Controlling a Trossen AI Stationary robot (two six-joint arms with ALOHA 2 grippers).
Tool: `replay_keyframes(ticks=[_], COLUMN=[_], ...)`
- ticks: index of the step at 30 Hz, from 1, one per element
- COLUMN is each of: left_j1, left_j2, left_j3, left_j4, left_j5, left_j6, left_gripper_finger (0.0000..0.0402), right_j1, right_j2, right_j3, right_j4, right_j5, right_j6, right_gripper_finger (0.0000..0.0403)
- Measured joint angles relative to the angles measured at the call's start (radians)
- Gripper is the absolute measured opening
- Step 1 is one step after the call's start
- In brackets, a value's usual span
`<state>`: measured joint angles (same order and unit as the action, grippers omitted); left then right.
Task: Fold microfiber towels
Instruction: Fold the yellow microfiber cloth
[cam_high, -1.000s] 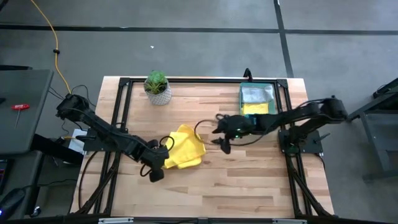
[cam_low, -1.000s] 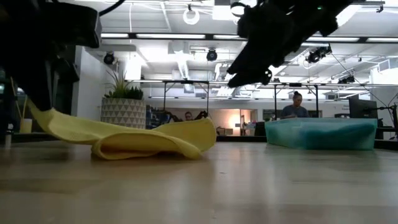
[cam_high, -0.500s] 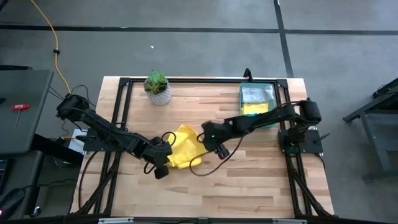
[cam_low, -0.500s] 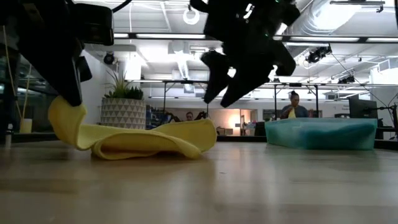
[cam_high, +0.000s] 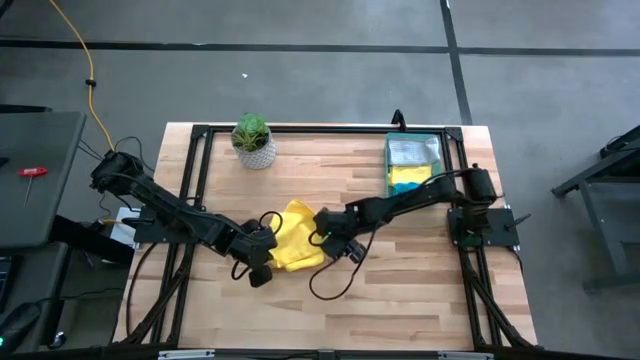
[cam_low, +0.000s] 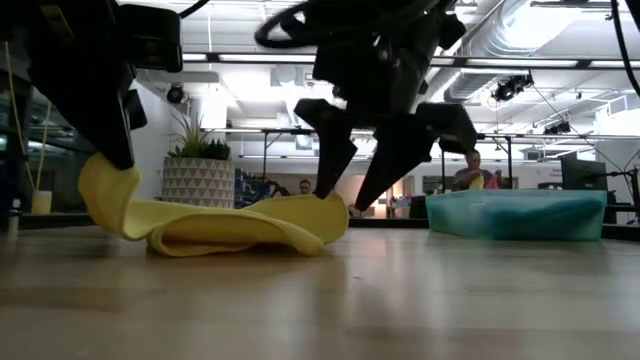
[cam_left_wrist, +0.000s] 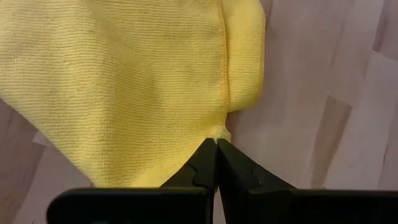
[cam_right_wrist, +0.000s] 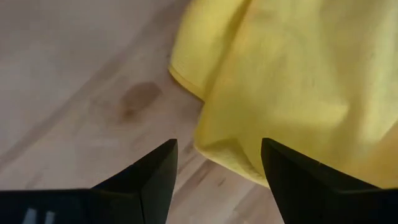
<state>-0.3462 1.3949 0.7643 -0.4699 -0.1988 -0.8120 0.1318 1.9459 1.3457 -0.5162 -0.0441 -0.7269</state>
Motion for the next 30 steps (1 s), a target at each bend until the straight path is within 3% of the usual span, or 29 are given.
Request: replay_keyframes(ticks=[9, 15, 25, 30], left_j1=[0.000, 0.000, 0.000, 0.002], left_j2=[0.000, 0.000, 0.000, -0.005], left_j3=[0.000, 0.000, 0.000, 0.004], left_j4=[0.000, 0.000, -0.002, -0.011], left_j5=[-0.010, -0.015, -0.024, -0.029], left_j6=[0.001, 0.003, 0.003, 0.038], left_gripper_finger=[0.0000, 0.0000, 0.0000, 0.0000], right_j1=[-0.002, 0.000, 0.014, 0.015], right_j2=[0.002, 0.002, 0.002, 0.001], right_j3=[-0.001, -0.001, -0.002, 0.013], right_j4=[-0.017, -0.023, -0.071, -0.137], right_j5=[0.026, 0.029, 0.044, 0.063], right_j6=[-0.011, -0.011, -0.002, 0.087], right_gripper_finger=[0.0208, 0.0148, 0.0012, 0.0004])
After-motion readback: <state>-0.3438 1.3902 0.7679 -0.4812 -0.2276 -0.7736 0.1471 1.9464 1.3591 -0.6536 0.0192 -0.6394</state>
